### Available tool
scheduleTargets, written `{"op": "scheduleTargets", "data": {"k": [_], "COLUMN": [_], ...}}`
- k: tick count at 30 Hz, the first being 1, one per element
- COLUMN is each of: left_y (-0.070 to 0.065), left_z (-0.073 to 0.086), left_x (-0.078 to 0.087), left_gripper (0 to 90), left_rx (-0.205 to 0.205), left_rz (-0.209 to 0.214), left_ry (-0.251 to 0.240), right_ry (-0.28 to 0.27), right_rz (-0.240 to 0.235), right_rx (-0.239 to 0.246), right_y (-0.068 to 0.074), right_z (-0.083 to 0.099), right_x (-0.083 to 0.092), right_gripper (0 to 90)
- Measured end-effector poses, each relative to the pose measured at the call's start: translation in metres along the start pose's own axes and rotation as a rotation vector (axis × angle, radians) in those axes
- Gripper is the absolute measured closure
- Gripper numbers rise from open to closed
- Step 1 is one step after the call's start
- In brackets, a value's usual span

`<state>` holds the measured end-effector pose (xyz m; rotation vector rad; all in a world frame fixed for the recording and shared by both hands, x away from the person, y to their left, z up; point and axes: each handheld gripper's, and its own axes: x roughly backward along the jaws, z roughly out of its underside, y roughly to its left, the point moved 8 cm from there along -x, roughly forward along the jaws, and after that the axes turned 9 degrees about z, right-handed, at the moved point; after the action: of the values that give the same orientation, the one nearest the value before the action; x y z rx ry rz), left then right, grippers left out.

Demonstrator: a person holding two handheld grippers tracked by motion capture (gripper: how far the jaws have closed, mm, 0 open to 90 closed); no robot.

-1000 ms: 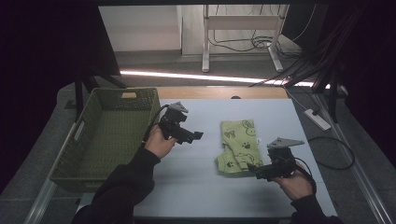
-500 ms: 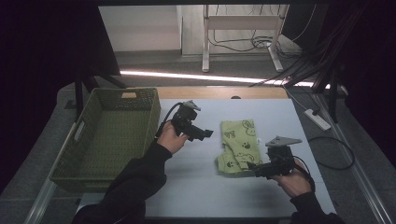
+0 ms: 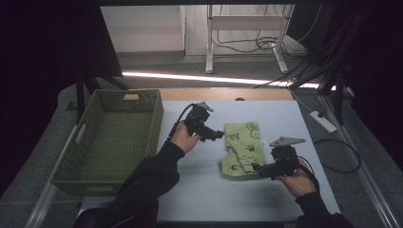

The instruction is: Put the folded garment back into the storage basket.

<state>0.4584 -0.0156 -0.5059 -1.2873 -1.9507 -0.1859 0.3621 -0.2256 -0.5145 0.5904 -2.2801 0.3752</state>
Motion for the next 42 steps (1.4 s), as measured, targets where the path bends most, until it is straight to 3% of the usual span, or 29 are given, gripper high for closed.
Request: {"op": "scheduleTargets", "data": {"k": [23, 32, 42], "left_y": [0.021, 0.037, 0.054], "left_z": [-0.013, -0.012, -0.014], "left_x": [-0.044, -0.065, -0.079], "left_gripper": [0.6, 0.1, 0.0], "left_rx": [0.024, 0.030, 0.042], "left_rz": [-0.029, -0.104, -0.136], "left_ry": [0.029, 0.055, 0.063], "right_ry": [0.069, 0.099, 0.116], "right_rz": [0.036, 0.046, 0.071], "right_rx": [-0.021, -0.024, -0.032], "right_y": [-0.016, -0.019, -0.027], "right_z": [0.002, 0.004, 0.006], "right_x": [-0.018, -0.026, -0.035], "right_gripper": [0.0, 0.0, 0.3]}}
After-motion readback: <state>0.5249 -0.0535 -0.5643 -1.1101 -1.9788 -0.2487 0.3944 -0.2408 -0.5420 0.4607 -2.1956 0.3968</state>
